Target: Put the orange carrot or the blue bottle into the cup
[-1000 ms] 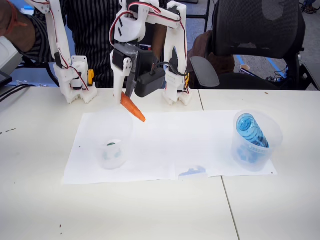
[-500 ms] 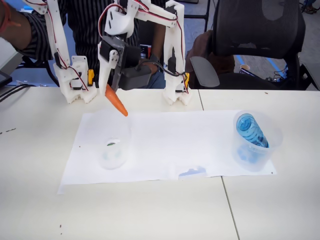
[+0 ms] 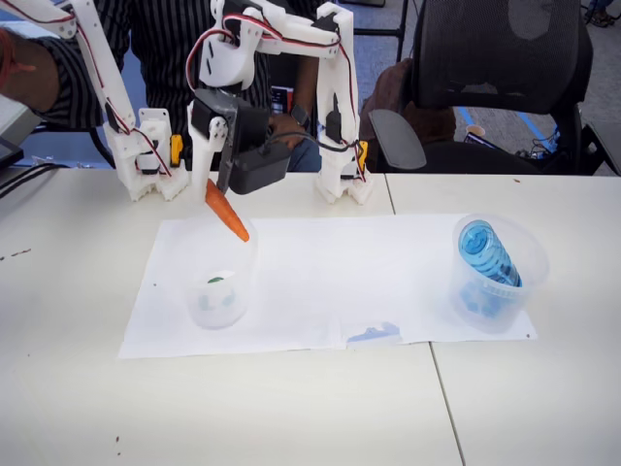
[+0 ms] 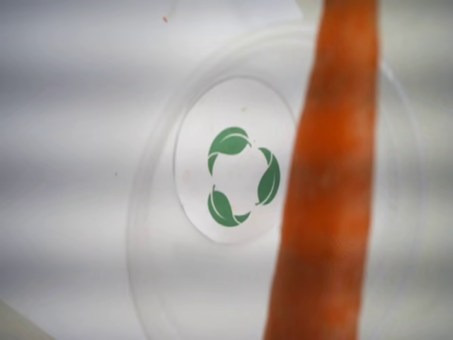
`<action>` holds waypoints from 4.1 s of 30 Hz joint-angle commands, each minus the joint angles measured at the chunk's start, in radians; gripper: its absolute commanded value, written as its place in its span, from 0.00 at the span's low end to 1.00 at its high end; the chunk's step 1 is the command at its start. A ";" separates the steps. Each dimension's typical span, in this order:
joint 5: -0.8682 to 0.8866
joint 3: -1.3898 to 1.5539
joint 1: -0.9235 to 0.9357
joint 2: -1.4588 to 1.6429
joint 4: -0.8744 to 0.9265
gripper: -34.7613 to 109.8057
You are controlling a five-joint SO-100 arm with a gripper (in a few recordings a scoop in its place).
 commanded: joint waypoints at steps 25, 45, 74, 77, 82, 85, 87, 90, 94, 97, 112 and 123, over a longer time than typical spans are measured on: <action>0.014 -0.129 0.063 0.051 -0.100 0.26; 0.018 -0.120 0.044 0.052 -0.100 0.42; 0.014 -0.126 0.017 0.175 -0.098 0.42; 0.017 -0.112 -0.017 0.230 -0.081 0.42; 0.021 -0.127 -0.078 0.296 0.051 0.42; 0.028 -0.127 -0.133 0.337 0.124 0.42; 0.028 -0.126 -0.173 0.387 0.172 0.42; 0.026 -0.127 -0.238 0.474 0.227 0.42; 0.029 -0.112 -0.359 0.614 0.245 0.42; 0.029 -0.110 -0.443 0.715 0.245 0.42; 0.029 0.235 -0.635 1.022 0.245 0.42; 0.028 0.747 -0.637 1.318 -0.021 0.42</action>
